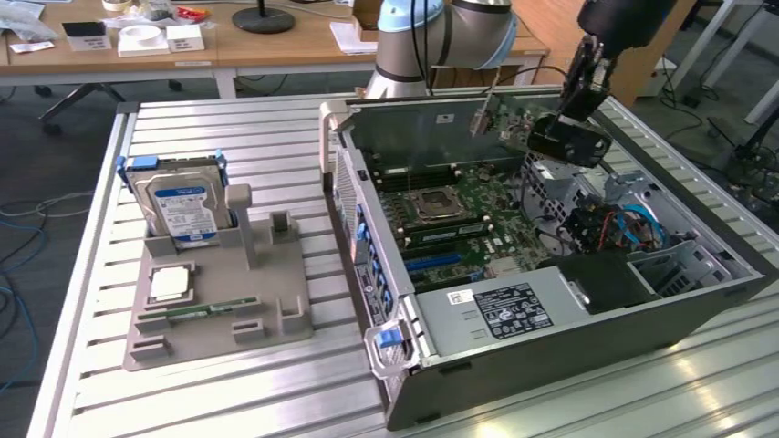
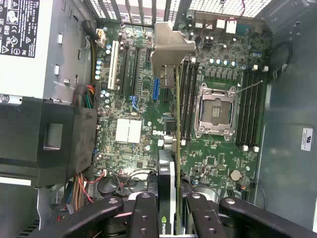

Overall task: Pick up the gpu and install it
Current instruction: 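Insert the gpu into the slot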

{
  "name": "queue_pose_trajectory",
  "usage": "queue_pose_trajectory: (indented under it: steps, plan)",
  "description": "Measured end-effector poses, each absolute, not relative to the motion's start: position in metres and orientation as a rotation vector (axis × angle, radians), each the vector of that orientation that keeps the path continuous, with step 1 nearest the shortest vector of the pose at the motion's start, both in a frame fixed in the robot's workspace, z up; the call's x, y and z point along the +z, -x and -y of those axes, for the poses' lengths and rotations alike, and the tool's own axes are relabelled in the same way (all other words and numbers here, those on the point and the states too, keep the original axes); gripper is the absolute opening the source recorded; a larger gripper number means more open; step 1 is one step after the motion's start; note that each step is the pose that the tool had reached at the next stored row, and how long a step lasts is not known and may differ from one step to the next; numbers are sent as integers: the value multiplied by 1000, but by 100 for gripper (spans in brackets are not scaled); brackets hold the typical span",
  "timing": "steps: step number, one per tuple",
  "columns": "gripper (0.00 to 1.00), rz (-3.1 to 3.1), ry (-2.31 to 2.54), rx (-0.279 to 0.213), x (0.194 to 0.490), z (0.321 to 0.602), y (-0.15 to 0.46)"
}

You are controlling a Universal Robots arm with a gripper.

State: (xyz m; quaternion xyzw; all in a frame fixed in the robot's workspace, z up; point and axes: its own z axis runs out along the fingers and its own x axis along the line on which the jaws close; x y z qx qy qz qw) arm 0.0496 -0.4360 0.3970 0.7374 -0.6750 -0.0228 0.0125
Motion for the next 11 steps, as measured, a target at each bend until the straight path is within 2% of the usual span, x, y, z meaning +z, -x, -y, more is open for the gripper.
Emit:
queue_pose_trajectory:
  steps: [11]
  plan:
    - [27, 2104, -2298, -71, 397, 436, -50]
